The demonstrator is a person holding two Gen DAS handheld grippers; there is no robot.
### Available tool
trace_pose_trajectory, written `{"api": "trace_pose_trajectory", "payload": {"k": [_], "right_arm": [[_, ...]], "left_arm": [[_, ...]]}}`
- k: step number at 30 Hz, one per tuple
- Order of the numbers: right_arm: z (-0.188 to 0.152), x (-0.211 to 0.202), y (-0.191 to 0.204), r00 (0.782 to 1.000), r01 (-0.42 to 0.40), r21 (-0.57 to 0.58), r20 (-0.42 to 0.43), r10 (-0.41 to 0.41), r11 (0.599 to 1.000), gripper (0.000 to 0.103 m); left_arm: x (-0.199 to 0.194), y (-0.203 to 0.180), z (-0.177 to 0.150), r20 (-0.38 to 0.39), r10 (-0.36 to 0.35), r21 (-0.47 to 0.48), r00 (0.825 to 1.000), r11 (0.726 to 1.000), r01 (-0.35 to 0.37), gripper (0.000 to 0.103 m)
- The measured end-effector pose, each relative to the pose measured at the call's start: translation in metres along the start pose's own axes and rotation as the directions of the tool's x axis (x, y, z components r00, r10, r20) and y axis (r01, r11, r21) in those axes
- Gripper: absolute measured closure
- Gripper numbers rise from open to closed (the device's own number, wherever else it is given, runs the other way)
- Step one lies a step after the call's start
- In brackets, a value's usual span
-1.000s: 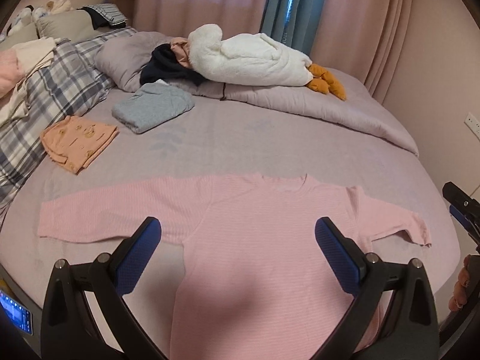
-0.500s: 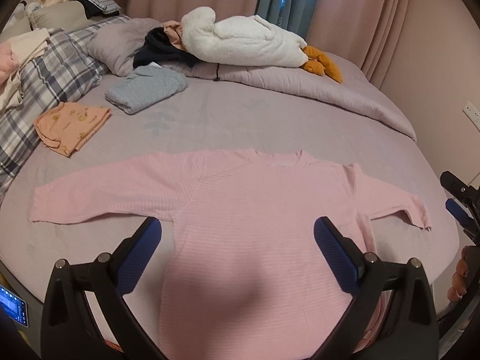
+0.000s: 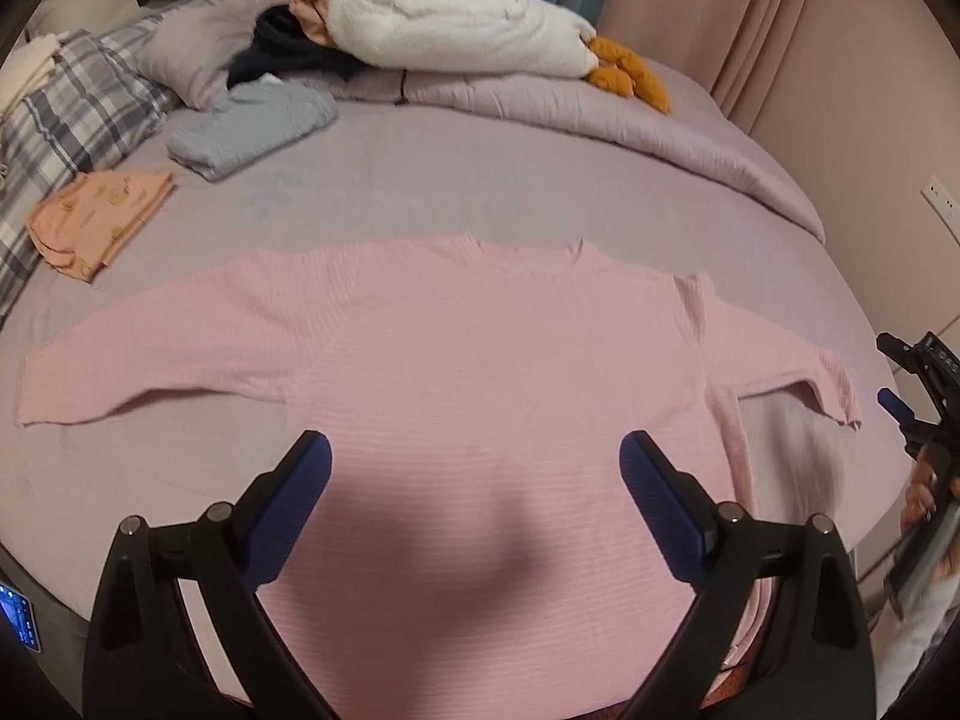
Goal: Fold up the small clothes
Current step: 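Grasp the sweater sleeve cuff with the right tool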
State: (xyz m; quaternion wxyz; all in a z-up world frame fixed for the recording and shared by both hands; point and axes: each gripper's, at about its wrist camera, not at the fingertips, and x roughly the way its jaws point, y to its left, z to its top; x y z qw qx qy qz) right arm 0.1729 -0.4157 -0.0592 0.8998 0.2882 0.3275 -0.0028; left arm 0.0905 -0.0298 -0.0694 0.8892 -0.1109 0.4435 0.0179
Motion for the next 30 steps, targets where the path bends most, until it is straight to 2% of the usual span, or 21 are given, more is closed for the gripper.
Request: {"api": "trace_pose_trajectory", "payload": {"k": [4, 9, 14, 16, 18, 21, 25, 26, 28, 29, 30], "right_arm": [[0.013, 0.02, -0.046, 0.997, 0.078, 0.124, -0.006, -0.078, 0.989, 0.036], [0.025, 0.051, -0.098, 0.987, 0.158, 0.248, -0.032, -0.155, 0.956, 0.044], [0.026, 0.073, -0.137, 0.96, 0.279, 0.337, -0.094, -0.263, 0.899, 0.046], [0.021, 0.069, -0.146, 0.96, 0.279, 0.364, -0.084, -0.267, 0.889, 0.046], [0.02, 0.065, -0.152, 0.969, 0.244, 0.385, -0.061, -0.24, 0.89, 0.046], [0.025, 0.069, -0.155, 0.969, 0.242, 0.37, -0.047, -0.243, 0.897, 0.046], [0.034, 0.08, -0.152, 0.967, 0.252, 0.333, -0.041, -0.253, 0.909, 0.048], [0.035, 0.081, -0.151, 0.967, 0.251, 0.328, -0.038, -0.252, 0.911, 0.051], [0.04, 0.086, -0.15, 0.966, 0.254, 0.315, -0.043, -0.253, 0.915, 0.07], [0.038, 0.085, -0.151, 0.965, 0.26, 0.308, -0.045, -0.259, 0.915, 0.076], [0.038, 0.084, -0.152, 0.963, 0.266, 0.298, -0.045, -0.265, 0.917, 0.09]], "left_arm": [[0.012, -0.003, -0.001, -0.04, 0.001, 0.0, 0.999, 1.0, -0.001, 0.011], [0.018, -0.007, 0.001, -0.048, 0.023, 0.007, 0.999, 1.0, -0.023, 0.012], [0.014, -0.013, 0.004, -0.03, 0.053, 0.017, 0.998, 0.998, -0.052, 0.013], [0.004, -0.013, 0.008, 0.002, 0.057, 0.015, 0.998, 0.998, -0.057, 0.017], [-0.013, -0.016, 0.015, 0.069, 0.064, 0.023, 0.996, 0.998, -0.066, 0.019], [-0.051, -0.023, 0.029, 0.204, 0.094, 0.046, 0.974, 0.993, -0.105, 0.017], [-0.083, -0.027, 0.038, 0.297, 0.118, 0.048, 0.948, 0.989, -0.138, 0.014], [-0.087, -0.027, 0.038, 0.308, 0.121, 0.044, 0.944, 0.989, -0.142, 0.013], [-0.095, -0.028, 0.038, 0.325, 0.122, 0.041, 0.938, 0.989, -0.143, 0.011], [-0.096, -0.027, 0.036, 0.328, 0.124, 0.042, 0.937, 0.988, -0.145, 0.011], [-0.097, -0.027, 0.036, 0.327, 0.124, 0.045, 0.937, 0.988, -0.147, 0.01]]}}
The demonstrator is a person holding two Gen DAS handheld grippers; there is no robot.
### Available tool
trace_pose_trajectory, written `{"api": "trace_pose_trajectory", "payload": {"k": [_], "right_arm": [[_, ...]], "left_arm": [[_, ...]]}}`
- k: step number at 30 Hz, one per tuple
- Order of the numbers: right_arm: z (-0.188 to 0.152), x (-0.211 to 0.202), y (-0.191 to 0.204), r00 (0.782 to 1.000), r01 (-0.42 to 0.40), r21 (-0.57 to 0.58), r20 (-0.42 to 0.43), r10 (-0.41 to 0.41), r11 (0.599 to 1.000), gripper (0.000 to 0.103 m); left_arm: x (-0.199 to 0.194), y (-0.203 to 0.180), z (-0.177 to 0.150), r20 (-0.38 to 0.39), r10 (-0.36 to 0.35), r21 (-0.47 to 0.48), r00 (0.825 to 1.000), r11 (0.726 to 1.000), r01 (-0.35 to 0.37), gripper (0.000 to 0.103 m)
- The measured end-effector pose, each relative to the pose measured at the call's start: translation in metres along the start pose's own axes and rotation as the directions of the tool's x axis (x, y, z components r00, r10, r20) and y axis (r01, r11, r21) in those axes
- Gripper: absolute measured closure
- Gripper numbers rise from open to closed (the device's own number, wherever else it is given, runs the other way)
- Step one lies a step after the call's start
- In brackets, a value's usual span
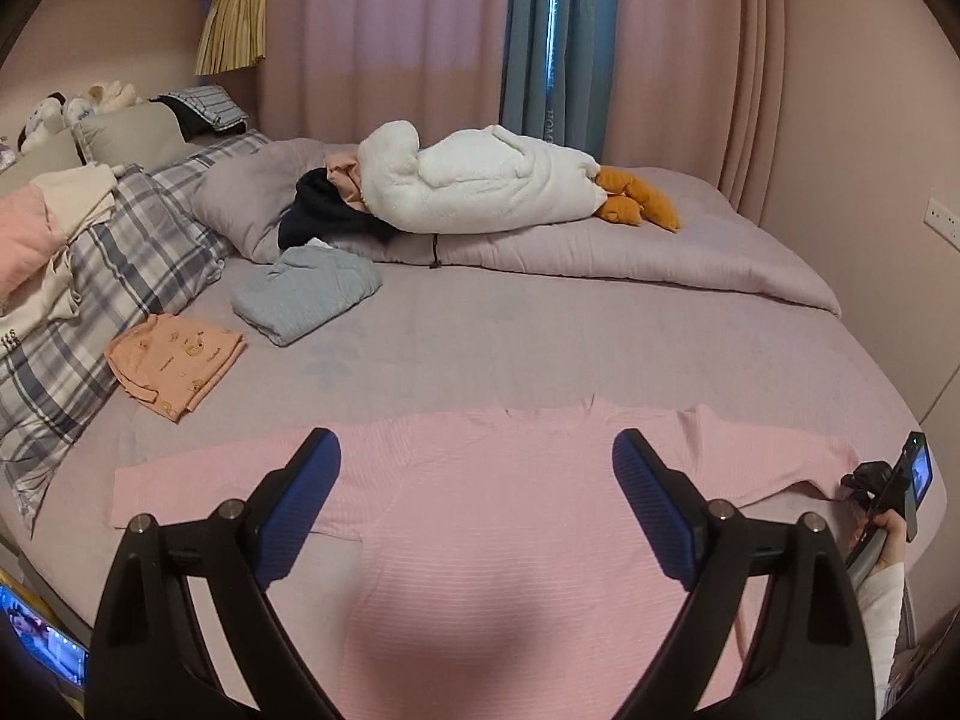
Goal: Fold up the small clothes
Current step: 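Grasp the sweater sleeve cuff with the right tool, then fold the held sleeve across the sweater body with the right tool, release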
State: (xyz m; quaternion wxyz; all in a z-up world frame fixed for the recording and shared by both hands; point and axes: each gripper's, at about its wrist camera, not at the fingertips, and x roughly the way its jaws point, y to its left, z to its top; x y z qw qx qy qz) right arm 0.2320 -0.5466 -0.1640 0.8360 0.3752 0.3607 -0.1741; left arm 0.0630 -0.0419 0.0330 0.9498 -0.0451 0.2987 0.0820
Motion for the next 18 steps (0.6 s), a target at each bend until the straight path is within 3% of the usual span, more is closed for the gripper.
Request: {"api": "trace_pose_trajectory", "payload": {"k": [2, 7, 14, 18], "right_arm": [[0.003, -0.001, 0.003, 1.0, -0.006, -0.02, 0.002, 0.006, 1.0, 0.097], [0.007, -0.027, 0.021, 0.996, 0.005, -0.095, 0.089, 0.003, 0.996, 0.098], [0.008, -0.077, 0.072, 0.982, -0.084, -0.22, 0.149, 0.119, 0.972, 0.098], [-0.004, -0.103, 0.116, 0.964, -0.143, -0.344, 0.165, 0.21, 0.928, 0.098]], "left_arm": [[0.0, 0.001, -0.002, -0.011, -0.003, 0.005, 1.0, 1.0, 0.003, 0.01], [0.001, 0.009, -0.002, -0.026, -0.003, -0.019, 1.0, 1.0, 0.002, 0.01], [-0.005, 0.014, 0.0, -0.015, -0.012, -0.043, 1.0, 0.999, 0.012, 0.01], [-0.006, 0.016, 0.0, -0.012, -0.015, -0.051, 1.0, 0.999, 0.015, 0.007]]}}
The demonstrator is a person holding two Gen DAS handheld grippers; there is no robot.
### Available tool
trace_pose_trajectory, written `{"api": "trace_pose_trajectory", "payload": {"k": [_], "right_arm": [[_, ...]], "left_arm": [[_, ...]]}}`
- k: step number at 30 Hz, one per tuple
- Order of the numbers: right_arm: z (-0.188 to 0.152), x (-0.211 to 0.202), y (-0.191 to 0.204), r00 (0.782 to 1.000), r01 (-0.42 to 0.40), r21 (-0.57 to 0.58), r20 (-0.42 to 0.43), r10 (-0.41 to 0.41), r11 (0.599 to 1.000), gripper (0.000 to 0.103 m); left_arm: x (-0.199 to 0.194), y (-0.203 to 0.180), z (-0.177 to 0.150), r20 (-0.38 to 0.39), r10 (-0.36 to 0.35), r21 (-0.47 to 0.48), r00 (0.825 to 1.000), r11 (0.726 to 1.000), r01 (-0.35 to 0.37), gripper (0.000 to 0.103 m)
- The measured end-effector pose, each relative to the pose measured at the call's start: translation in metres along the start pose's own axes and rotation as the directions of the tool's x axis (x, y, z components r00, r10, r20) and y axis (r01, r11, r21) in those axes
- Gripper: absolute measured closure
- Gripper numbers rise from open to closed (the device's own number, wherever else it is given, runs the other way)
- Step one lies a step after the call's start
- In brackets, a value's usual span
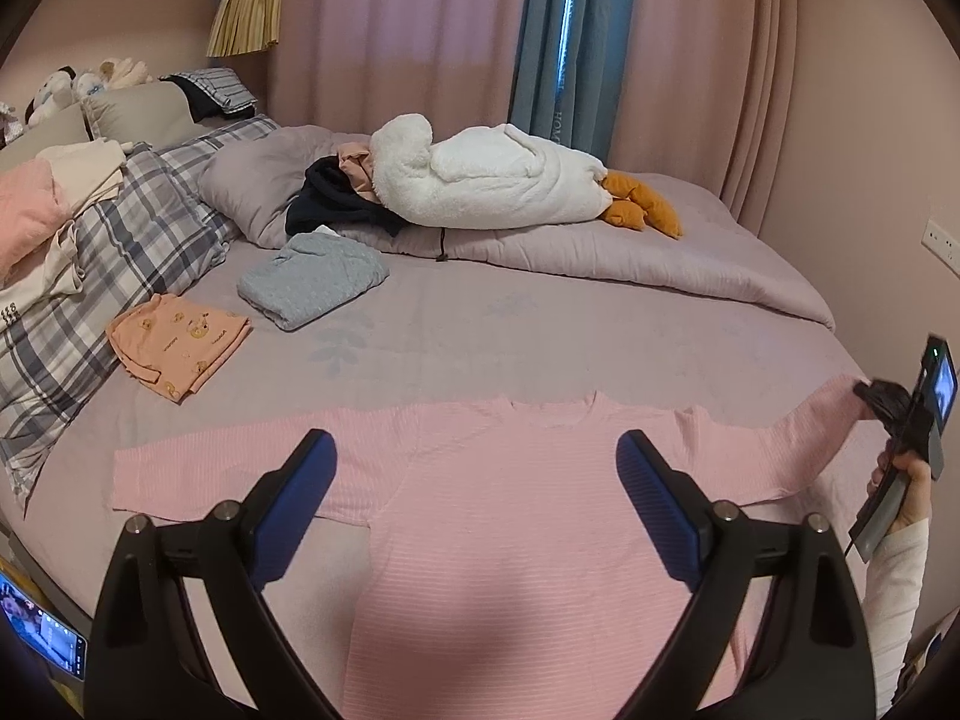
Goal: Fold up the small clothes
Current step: 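Fold the held sleeve across the sweater body with the right tool, release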
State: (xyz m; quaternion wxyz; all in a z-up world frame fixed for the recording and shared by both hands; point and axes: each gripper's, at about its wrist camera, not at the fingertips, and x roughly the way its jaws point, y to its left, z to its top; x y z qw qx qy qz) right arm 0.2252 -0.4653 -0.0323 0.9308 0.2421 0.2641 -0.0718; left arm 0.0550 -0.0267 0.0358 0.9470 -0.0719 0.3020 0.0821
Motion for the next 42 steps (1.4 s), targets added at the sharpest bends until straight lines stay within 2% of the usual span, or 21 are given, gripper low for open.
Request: {"api": "trace_pose_trajectory", "payload": {"k": [3, 7, 10, 15, 20, 23, 29, 30, 32, 34, 36, 39, 40, 42], "right_arm": [[-0.002, -0.001, 0.036, 0.997, -0.081, -0.086, -0.018, 0.08, 0.993, 0.098], [-0.016, -0.006, 0.084, 0.981, -0.191, -0.182, -0.061, 0.182, 0.965, 0.098], [-0.033, -0.009, 0.123, 0.956, -0.291, -0.241, -0.12, 0.269, 0.926, 0.098], [-0.078, -0.009, 0.184, 0.888, -0.448, -0.334, -0.268, 0.372, 0.829, 0.098], [-0.136, 0.004, 0.222, 0.844, -0.509, -0.409, -0.409, 0.346, 0.758, 0.098], [-0.171, 0.015, 0.229, 0.804, -0.545, -0.41, -0.501, 0.318, 0.731, 0.098], [-0.213, 0.038, 0.241, 0.733, -0.578, -0.383, -0.632, 0.251, 0.721, 0.098], [-0.215, 0.041, 0.241, 0.722, -0.58, -0.373, -0.647, 0.245, 0.724, 0.096], [-0.216, 0.043, 0.237, 0.699, -0.583, -0.351, -0.676, 0.233, 0.733, 0.087], [-0.206, 0.037, 0.232, 0.706, -0.577, -0.342, -0.666, 0.242, 0.742, 0.062], [-0.192, 0.024, 0.224, 0.728, -0.579, -0.337, -0.624, 0.284, 0.742, 0.046], [-0.169, 0.009, 0.208, 0.779, -0.538, -0.347, -0.553, 0.296, 0.768, 0.044], [-0.157, 0.004, 0.197, 0.809, -0.501, -0.351, -0.515, 0.284, 0.791, 0.044], [-0.144, 0.0, 0.18, 0.843, -0.451, -0.35, -0.469, 0.263, 0.821, 0.043]], "left_arm": [[0.001, 0.001, -0.001, -0.005, 0.0, -0.007, 1.0, 1.0, 0.0, 0.007], [0.004, 0.004, -0.004, -0.019, 0.002, -0.009, 1.0, 1.0, -0.002, 0.007], [0.009, 0.009, -0.007, -0.035, 0.001, -0.017, 0.999, 1.0, -0.002, 0.006], [0.029, 0.021, -0.016, -0.091, 0.003, -0.035, 0.996, 0.999, -0.006, 0.006], [0.062, 0.039, -0.034, -0.184, 0.0, -0.082, 0.983, 0.997, -0.016, 0.006], [0.08, 0.05, -0.045, -0.236, -0.005, -0.117, 0.972, 0.993, -0.024, 0.006], [0.11, 0.061, -0.061, -0.286, -0.046, -0.162, 0.957, 0.987, -0.001, 0.007], [0.115, 0.062, -0.064, -0.299, -0.052, -0.165, 0.953, 0.986, 0.002, 0.007], [0.122, 0.06, -0.066, -0.314, -0.072, -0.167, 0.947, 0.986, 0.019, 0.007], [0.128, 0.056, -0.067, -0.313, -0.109, -0.168, 0.943, 0.984, 0.058, 0.007], [0.138, 0.049, -0.065, -0.315, -0.156, -0.172, 0.936, 0.979, 0.105, 0.007], [0.154, 0.037, -0.062, -0.33, -0.224, -0.187, 0.917, 0.968, 0.169, 0.008], [0.16, 0.03, -0.061, -0.336, -0.249, -0.193, 0.908, 0.962, 0.192, 0.008], [0.17, 0.017, -0.06, -0.341, -0.282, -0.189, 0.897, 0.955, 0.229, 0.011]]}}
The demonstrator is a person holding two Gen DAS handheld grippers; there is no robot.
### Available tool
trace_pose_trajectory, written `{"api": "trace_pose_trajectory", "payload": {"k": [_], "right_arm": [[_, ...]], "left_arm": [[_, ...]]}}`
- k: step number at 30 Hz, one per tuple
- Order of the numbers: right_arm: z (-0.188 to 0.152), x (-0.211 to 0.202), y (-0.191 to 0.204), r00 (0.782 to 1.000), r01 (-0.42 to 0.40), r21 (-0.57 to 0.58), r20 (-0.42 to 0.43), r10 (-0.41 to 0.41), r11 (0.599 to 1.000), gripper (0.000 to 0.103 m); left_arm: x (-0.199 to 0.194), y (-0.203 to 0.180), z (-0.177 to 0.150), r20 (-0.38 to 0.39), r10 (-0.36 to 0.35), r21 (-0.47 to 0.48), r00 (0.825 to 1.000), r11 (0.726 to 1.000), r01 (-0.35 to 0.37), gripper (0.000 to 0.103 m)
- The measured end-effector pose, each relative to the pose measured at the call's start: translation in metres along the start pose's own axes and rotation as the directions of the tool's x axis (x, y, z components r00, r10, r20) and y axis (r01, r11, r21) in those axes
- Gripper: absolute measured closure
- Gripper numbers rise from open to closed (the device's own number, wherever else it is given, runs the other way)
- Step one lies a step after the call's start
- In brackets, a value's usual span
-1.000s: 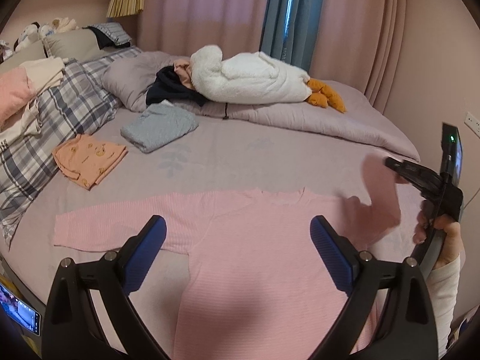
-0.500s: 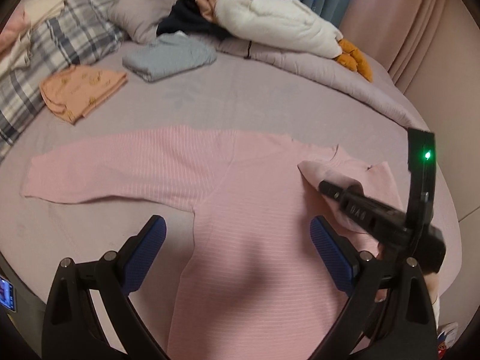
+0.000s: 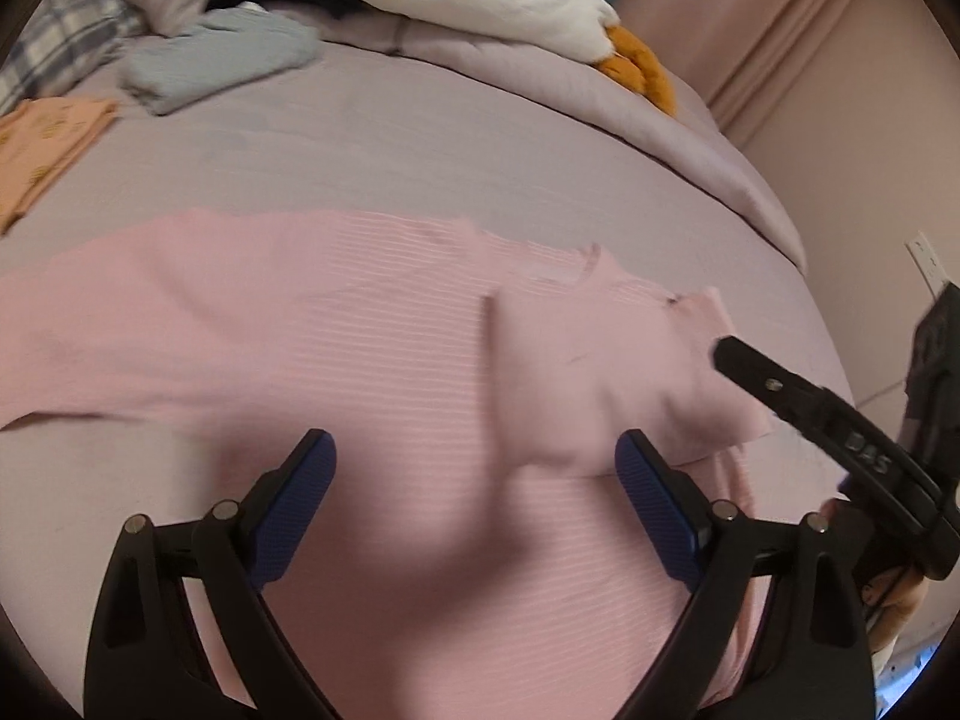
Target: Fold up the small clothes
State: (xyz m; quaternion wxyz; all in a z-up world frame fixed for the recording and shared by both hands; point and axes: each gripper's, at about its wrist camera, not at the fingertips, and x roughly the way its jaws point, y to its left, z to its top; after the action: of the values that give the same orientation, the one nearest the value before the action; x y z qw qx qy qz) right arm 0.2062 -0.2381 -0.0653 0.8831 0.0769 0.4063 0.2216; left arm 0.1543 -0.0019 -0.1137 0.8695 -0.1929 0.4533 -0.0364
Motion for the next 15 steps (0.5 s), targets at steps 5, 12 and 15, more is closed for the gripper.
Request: {"api": "trace_pose_trajectory", "payload": {"k": [5, 12, 15], "right_arm": [[-0.009, -0.019, -0.038, 0.996, 0.079, 0.075, 0.024, -0.081, 0.994, 0.043], [-0.032, -0.018, -0.083, 0.99, 0.141, 0.2, -0.025, -0.138, 0.97, 0.043], [-0.038, -0.016, -0.093, 0.987, 0.158, 0.239, -0.045, -0.152, 0.958, 0.043]], "left_arm": [[0.034, -0.019, 0.004, -0.037, -0.021, 0.049, 0.999, 0.999, 0.023, 0.02], [0.075, -0.021, 0.005, -0.091, 0.013, 0.073, 0.996, 0.997, -0.007, 0.074], [0.074, -0.017, 0.008, -0.077, 0.006, 0.066, 0.997, 0.998, -0.001, 0.092]]}}
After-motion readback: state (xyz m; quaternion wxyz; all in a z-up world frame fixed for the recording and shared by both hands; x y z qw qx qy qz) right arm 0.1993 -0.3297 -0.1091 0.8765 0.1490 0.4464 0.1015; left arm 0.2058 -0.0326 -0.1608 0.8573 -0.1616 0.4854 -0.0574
